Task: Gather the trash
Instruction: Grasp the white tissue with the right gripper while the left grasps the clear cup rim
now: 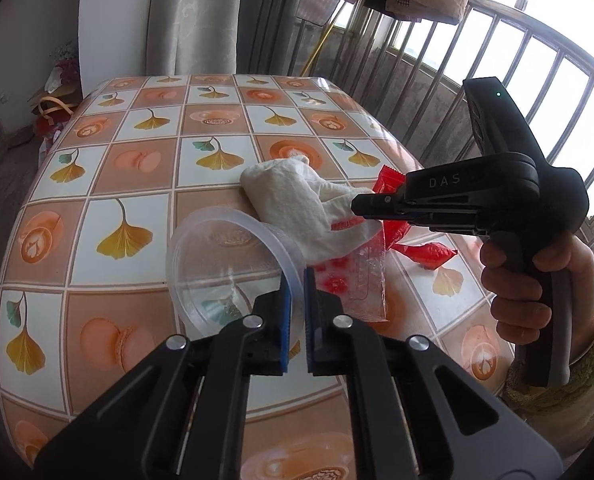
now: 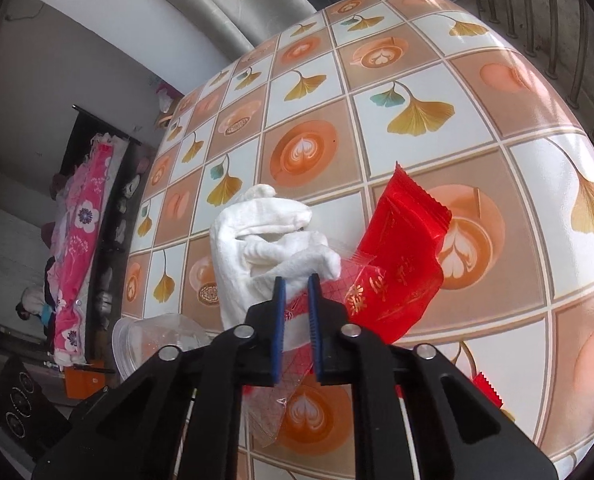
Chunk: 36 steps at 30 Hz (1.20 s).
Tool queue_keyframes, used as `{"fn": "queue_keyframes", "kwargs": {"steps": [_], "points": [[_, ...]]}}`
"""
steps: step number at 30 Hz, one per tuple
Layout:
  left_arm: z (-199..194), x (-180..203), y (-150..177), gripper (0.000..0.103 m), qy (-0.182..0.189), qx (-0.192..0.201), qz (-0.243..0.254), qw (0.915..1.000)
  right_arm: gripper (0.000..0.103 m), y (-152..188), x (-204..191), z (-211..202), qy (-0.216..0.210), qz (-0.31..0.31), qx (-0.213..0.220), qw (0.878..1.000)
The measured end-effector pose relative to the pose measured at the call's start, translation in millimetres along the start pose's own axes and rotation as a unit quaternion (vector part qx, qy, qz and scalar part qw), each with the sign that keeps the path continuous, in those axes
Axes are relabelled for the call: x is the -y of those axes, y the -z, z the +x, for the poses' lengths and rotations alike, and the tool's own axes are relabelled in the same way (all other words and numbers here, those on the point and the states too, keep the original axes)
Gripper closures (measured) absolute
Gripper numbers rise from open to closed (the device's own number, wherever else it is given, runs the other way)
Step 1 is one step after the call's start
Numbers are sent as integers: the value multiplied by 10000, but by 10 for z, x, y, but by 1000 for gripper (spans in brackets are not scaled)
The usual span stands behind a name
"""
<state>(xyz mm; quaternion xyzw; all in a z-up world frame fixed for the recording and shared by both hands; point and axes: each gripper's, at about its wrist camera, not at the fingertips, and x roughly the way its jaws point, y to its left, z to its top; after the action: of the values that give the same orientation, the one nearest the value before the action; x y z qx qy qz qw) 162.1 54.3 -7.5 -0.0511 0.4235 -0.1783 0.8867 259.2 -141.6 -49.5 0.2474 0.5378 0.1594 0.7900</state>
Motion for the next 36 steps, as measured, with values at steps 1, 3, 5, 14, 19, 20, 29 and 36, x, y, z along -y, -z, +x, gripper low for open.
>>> {"fn": "queue_keyframes", "kwargs": {"steps": [1,3,5,14,19,20,29,36], "points": [[-5,-1,-3,99,5,17,-3,10000,98,2,-15,-25,-97,-28,40,9999],[-29,-5,-8,99,9,70,-1,10000,98,6,-73,-112,-258,-157,182,9994],[-60,-11,-14,99,23,128,-5,9999,99,4,-157,-224,-442,-328,361,9978],[-109,-12,-32,99,-35,222,23,9997,95,-109,-521,-359,-273,-1152,504,9917],[-129,-32,-6,99,-92,235,16,9997,57,-165,-597,25,360,-1490,145,9881],[-133,-43,-3,99,-105,239,11,9997,57,-173,-612,104,475,-1602,79,9859],[-116,-153,-2,99,-131,239,-90,9996,95,-108,-623,371,761,-2089,-137,9749],[-138,-182,-18,99,-95,323,-113,9994,100,-91,-765,94,453,-2303,380,9713]]}}
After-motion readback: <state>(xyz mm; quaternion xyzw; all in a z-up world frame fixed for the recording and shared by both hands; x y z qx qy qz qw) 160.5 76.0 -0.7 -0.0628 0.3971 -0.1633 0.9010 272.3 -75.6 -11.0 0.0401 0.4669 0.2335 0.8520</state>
